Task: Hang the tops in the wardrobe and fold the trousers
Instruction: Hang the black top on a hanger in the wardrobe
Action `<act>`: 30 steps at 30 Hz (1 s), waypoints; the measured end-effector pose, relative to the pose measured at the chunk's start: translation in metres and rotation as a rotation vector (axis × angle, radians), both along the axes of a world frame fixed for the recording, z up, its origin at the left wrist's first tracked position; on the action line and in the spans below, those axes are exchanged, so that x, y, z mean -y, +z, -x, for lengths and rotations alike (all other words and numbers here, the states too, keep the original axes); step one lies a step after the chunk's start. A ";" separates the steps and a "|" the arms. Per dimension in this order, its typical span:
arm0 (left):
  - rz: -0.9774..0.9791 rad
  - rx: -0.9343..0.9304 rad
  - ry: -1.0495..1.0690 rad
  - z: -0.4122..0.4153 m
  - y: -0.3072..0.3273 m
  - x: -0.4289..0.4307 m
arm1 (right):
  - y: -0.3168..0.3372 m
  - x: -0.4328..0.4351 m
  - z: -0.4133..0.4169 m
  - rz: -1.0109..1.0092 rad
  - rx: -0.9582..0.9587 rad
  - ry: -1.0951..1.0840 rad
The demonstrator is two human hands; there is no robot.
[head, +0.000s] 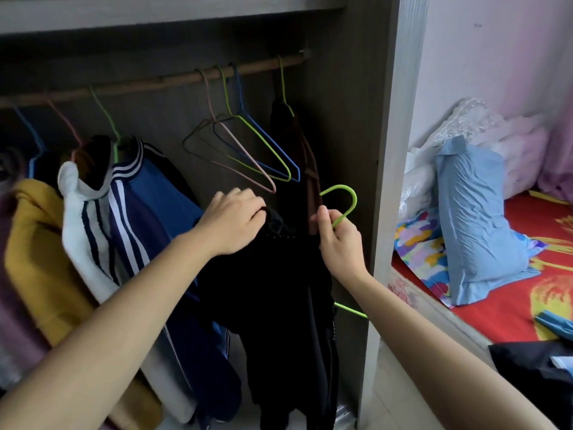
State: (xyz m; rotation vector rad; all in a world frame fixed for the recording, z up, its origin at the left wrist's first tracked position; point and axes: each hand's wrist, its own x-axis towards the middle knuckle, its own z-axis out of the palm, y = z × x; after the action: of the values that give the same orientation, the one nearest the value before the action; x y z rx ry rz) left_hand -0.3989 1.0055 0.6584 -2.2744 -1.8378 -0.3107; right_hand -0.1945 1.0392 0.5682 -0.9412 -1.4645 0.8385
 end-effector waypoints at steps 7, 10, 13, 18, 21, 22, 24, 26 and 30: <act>-0.161 0.047 -0.107 -0.023 -0.035 0.015 | 0.007 0.008 0.000 0.104 -0.073 0.125; -0.054 -0.039 -0.107 -0.027 -0.048 0.012 | 0.007 0.011 -0.003 0.100 -0.002 0.162; -0.004 0.110 -0.071 -0.020 -0.058 0.006 | 0.002 0.012 -0.011 0.020 0.100 0.210; -0.019 0.406 0.125 -0.009 -0.058 -0.003 | -0.032 0.005 -0.030 -0.488 0.457 -0.207; -0.045 0.412 0.155 -0.007 -0.056 -0.005 | -0.053 0.008 -0.034 -0.629 0.494 -0.275; -0.055 0.392 0.155 -0.009 -0.056 -0.006 | -0.058 0.009 -0.033 -0.665 0.530 -0.291; -0.083 0.391 0.159 -0.013 -0.055 -0.005 | -0.066 0.011 -0.027 -0.668 0.653 -0.319; -0.115 0.429 0.167 -0.016 -0.053 -0.005 | -0.071 0.014 -0.018 -0.572 0.791 -0.219; -0.177 0.465 0.187 -0.017 -0.050 -0.004 | -0.078 0.020 -0.004 -0.474 0.833 0.090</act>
State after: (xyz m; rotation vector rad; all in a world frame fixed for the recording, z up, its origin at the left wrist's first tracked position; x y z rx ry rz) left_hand -0.3822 1.0090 0.6084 -2.0101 -2.1101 -0.9960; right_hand -0.1906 1.0190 0.4899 -0.8929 -2.2995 0.1002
